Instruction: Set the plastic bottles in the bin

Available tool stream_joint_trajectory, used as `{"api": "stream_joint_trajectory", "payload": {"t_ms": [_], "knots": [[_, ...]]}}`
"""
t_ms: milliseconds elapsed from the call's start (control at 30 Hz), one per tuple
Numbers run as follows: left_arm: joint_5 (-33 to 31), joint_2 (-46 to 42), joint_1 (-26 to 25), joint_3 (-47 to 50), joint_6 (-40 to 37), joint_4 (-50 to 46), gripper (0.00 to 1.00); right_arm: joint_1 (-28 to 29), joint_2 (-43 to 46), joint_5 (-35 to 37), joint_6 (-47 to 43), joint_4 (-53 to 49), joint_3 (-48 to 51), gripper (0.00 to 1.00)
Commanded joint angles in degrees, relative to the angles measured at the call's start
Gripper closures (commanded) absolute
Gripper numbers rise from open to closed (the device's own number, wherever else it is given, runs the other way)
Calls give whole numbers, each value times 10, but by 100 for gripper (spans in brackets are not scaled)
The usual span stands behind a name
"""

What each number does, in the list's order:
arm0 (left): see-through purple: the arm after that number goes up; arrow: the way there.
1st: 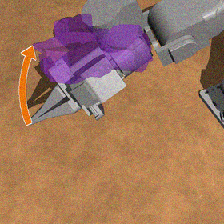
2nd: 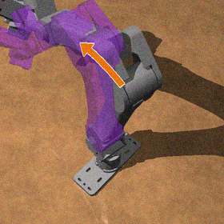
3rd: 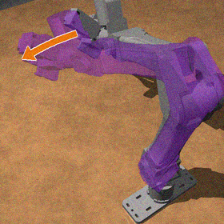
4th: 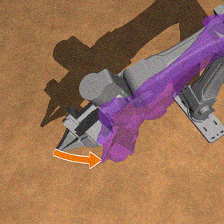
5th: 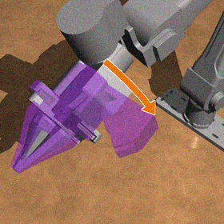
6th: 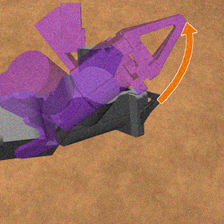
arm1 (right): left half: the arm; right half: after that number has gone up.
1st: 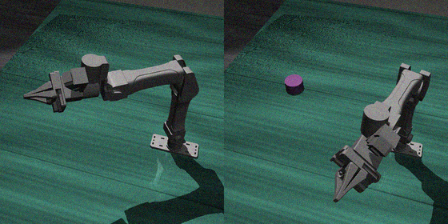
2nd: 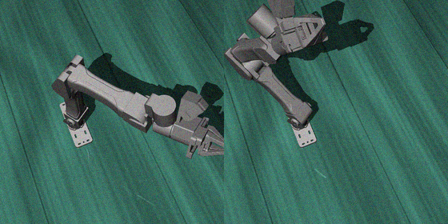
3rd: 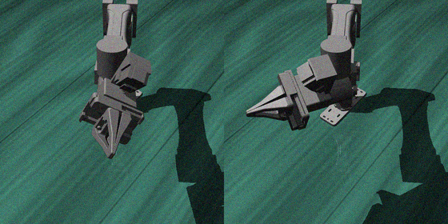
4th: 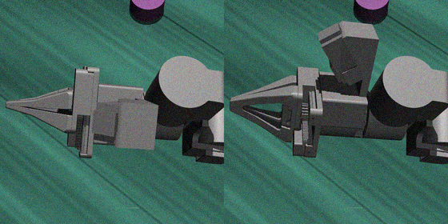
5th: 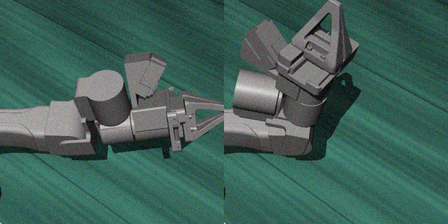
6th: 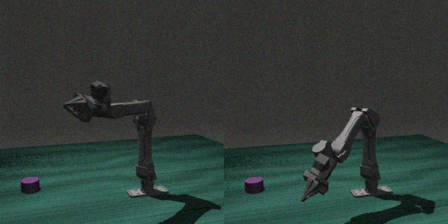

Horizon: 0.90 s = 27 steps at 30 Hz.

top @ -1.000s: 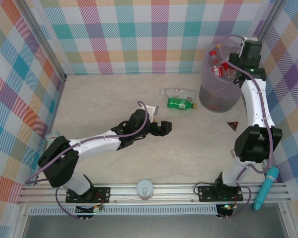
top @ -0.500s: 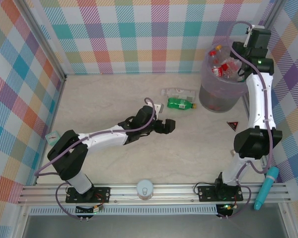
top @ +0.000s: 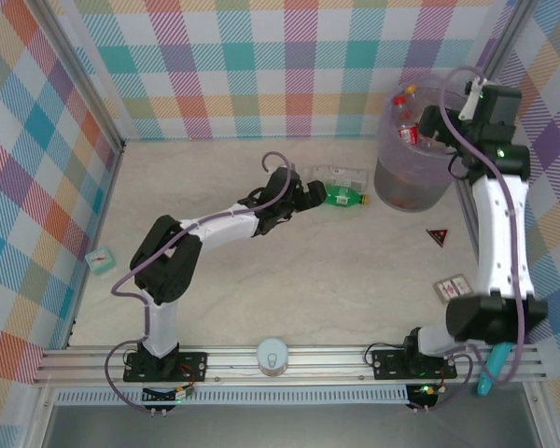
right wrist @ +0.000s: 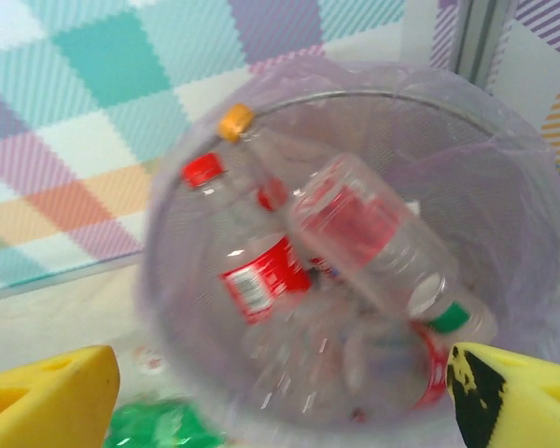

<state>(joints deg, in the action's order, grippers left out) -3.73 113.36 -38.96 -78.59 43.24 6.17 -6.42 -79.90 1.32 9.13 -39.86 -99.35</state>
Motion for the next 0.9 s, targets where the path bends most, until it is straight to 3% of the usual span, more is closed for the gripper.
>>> {"api": "stream_joint_trajectory", "payload": {"t_ms": [0, 167, 367, 867], "knots": [[22, 42, 4, -16, 154, 61, 0, 0, 65, -64, 52, 1, 70, 9], [42, 110, 0, -42, 226, 128, 0, 37, 174, -69, 87, -3, 165, 9], [50, 170, -8, -86, 248, 151, 0, 55, 246, -89, 106, -31, 222, 9], [57, 264, -15, -169, 300, 155, 7, 56, 277, -75, 108, -33, 284, 9]]}}
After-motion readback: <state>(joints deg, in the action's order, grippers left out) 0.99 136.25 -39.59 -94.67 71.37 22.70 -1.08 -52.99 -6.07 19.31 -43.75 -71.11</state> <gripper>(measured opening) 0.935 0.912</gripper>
